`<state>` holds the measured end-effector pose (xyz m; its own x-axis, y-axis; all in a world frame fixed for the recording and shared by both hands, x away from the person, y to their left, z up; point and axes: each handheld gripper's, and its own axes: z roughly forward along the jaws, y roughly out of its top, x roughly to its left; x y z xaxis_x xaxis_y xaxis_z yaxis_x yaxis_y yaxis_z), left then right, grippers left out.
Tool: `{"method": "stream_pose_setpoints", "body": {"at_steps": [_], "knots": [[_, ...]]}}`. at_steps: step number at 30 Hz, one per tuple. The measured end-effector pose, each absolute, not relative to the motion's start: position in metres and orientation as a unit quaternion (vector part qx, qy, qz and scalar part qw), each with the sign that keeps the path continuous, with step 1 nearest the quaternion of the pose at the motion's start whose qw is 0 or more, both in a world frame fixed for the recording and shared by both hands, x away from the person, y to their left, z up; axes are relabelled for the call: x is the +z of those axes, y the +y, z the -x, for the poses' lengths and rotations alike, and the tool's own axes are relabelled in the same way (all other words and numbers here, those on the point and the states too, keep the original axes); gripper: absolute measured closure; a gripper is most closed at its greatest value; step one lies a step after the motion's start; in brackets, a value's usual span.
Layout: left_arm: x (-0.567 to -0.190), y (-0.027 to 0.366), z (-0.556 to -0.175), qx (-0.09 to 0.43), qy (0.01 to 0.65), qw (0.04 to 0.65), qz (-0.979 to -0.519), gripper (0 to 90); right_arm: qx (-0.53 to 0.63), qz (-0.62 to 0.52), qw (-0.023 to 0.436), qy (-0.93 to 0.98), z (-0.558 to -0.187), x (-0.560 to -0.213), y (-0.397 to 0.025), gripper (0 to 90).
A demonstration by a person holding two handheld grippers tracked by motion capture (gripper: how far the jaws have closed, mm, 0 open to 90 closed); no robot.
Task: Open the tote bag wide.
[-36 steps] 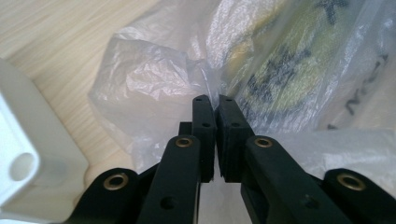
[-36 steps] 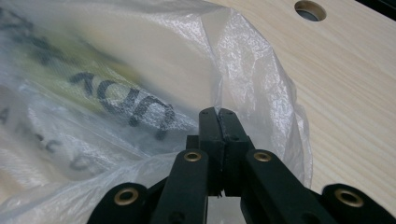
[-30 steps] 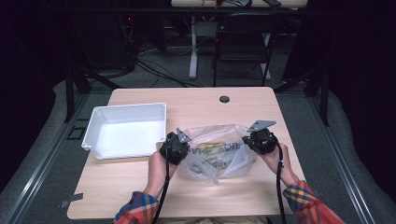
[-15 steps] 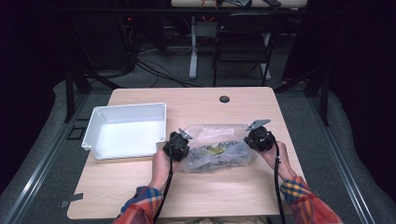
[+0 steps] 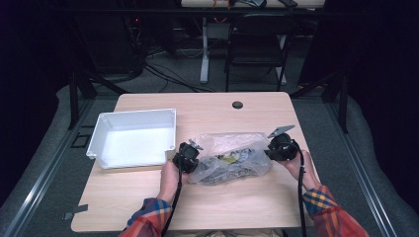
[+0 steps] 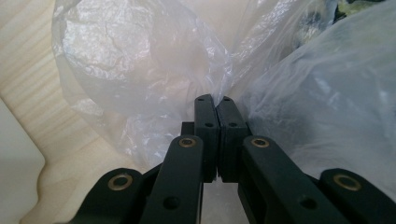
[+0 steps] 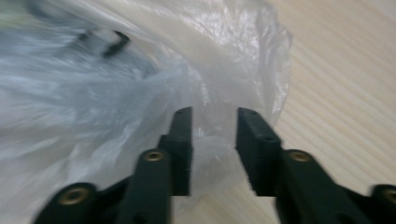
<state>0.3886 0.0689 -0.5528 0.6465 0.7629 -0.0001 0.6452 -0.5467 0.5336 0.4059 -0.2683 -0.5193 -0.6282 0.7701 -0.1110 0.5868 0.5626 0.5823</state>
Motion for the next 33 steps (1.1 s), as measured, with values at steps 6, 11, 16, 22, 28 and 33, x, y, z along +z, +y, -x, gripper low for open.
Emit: {"method": "stream_pose_setpoints", "body": {"at_steps": [6,11,16,22,28,33], "knots": [[-0.552,0.069,-0.389,0.112,0.404,0.255,-0.871,87.9,0.318,-0.371,0.170,0.856,-0.382,-0.485,-0.269,46.1],[-0.552,0.070,-0.389,0.113,0.405,0.253,-0.871,85.4,0.333,-0.315,0.130,0.879,-0.367,-0.480,-0.238,35.9],[-0.547,0.074,-0.389,0.111,0.411,0.254,-0.869,75.7,0.302,-0.319,0.129,0.889,-0.372,-0.498,-0.229,42.7],[-0.518,0.087,-0.377,0.127,0.418,0.276,-0.856,45.2,0.298,-0.330,0.119,0.888,-0.376,-0.509,-0.232,45.3],[-0.485,0.104,-0.348,0.153,0.409,0.316,-0.842,30.3,0.296,-0.332,0.122,0.887,-0.376,-0.513,-0.230,46.4],[-0.478,0.103,-0.323,0.158,0.385,0.333,-0.846,24.7,0.297,-0.335,0.120,0.886,-0.377,-0.514,-0.230,46.8]]}}
